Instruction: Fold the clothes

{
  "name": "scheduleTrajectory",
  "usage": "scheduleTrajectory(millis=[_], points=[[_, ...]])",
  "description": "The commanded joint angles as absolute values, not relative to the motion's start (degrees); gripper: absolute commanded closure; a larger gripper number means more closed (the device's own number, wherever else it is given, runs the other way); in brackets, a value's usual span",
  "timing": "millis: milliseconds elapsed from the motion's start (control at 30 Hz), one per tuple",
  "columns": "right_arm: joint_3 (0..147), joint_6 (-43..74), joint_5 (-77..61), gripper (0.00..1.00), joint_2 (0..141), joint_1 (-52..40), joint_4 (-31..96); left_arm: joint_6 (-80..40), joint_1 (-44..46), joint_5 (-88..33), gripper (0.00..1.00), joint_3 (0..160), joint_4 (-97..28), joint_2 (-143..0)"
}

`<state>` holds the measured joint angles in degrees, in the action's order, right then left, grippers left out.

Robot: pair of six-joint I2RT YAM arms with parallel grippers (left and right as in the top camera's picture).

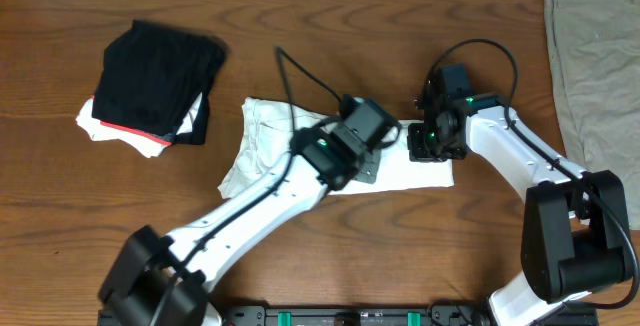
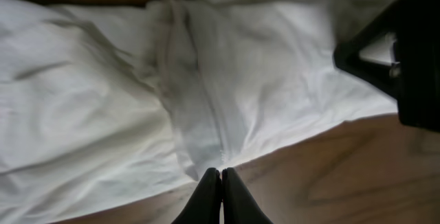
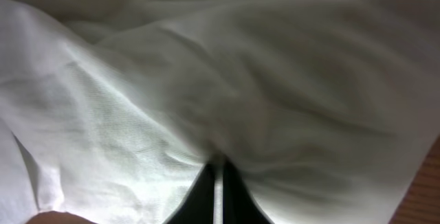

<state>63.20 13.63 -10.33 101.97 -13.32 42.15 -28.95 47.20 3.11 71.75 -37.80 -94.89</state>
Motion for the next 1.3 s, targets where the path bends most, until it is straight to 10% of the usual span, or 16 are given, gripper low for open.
scheduleTrajectory(millis=[0, 800, 1267], points=[[62.9, 12.4, -13.5, 0.99, 102.3, -12.1, 41.9, -34.0, 47.0, 7.1, 0.94, 71.5, -37.3, -97.7], [62.9, 10.2, -3.9, 0.99, 103.2, -9.7, 37.5, -36.7, 47.2, 6.9, 0.94, 71.5, -28.5, -111.5], [62.9, 10.2, -3.9, 0.99, 108.8, -9.8, 35.6, -28.9, 47.2, 7.4, 0.77, 71.5, -29.6, -108.2]])
